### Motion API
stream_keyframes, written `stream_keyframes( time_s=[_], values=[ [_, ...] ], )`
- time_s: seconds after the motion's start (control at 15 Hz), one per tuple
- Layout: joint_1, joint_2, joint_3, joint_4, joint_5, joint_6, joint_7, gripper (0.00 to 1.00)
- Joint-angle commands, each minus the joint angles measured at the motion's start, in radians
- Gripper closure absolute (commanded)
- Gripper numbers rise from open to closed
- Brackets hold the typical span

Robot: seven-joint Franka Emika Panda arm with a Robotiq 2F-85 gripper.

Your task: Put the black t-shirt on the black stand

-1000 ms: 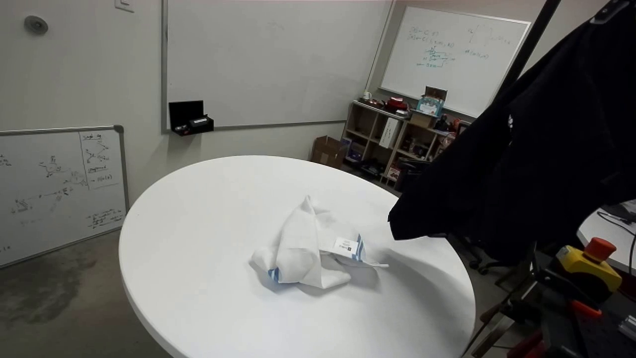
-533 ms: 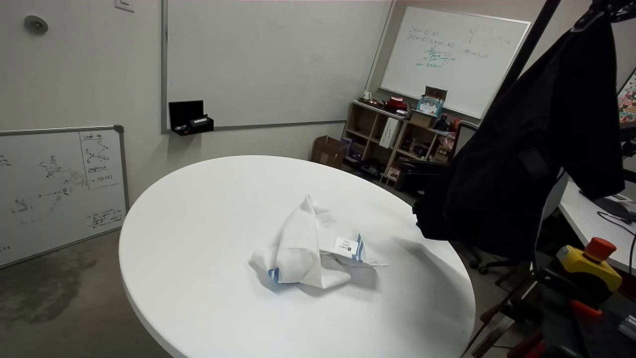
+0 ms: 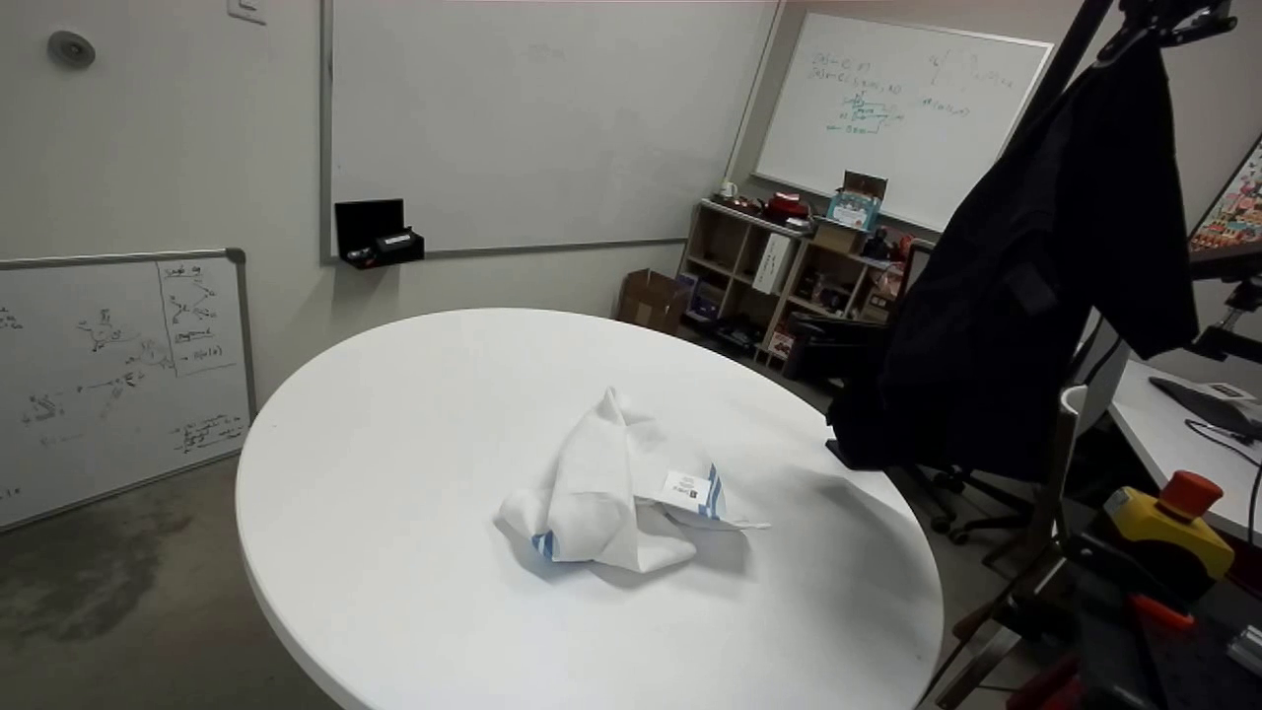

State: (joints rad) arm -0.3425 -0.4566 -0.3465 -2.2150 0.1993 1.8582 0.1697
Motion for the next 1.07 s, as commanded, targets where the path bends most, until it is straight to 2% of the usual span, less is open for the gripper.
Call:
stream_keyframes(
  time_s=[0.0,1.0],
  values=[
    [-0.003,0.122,-0.008,0.152,0.018,-0.062,0.048,0.99],
    [0.047,0.510,0.061,0.461,-0.009,-0.095,0.287,0.99]
  ],
)
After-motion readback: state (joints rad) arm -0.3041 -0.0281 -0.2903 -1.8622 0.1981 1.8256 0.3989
